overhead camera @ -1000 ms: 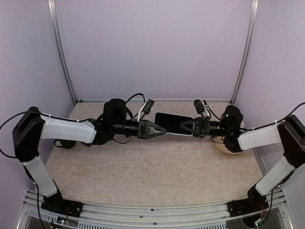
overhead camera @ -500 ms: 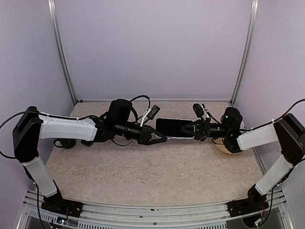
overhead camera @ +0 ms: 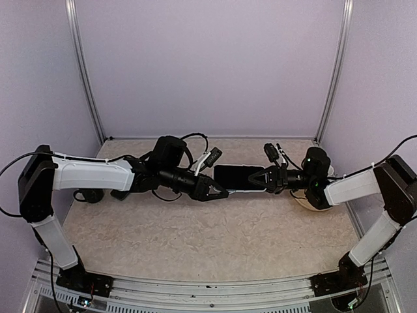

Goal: Put the phone into the phone case
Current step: Press the bottom right corner of the phone case, then press the bottom left corner of the phone case.

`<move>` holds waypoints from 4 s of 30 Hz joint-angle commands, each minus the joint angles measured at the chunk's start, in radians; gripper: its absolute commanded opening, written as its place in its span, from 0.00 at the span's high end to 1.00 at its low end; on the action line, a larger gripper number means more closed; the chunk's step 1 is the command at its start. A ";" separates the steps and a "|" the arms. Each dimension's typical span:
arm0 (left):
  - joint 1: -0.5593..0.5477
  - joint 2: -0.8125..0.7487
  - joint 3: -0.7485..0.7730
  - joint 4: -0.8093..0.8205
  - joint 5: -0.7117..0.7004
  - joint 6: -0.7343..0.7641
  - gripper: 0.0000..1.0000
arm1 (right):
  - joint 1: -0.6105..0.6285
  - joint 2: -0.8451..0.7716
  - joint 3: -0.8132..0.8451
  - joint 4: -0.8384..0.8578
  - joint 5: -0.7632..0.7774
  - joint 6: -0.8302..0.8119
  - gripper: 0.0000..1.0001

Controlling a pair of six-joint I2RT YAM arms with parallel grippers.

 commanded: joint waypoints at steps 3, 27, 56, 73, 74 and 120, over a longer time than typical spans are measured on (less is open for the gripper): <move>-0.078 0.040 0.000 -0.092 -0.278 0.098 1.00 | 0.010 -0.046 0.077 -0.178 0.196 -0.005 0.96; -0.055 -0.101 -0.226 0.367 -0.084 -0.116 0.39 | -0.026 -0.073 0.020 -0.029 0.234 -0.062 0.96; 0.108 -0.211 -0.243 0.329 -0.129 -0.167 0.01 | -0.013 -0.147 0.079 -0.227 0.008 -0.336 0.96; 0.055 -0.072 -0.138 0.403 -0.004 -0.173 0.50 | 0.049 -0.178 0.087 -0.379 -0.029 -0.491 0.95; 0.055 -0.072 -0.138 0.403 -0.003 -0.172 0.56 | 0.050 -0.177 0.085 -0.384 -0.031 -0.493 0.95; -0.170 -0.226 -0.059 0.082 -0.589 0.639 0.01 | 0.061 -0.157 0.175 -0.686 -0.046 -0.544 1.00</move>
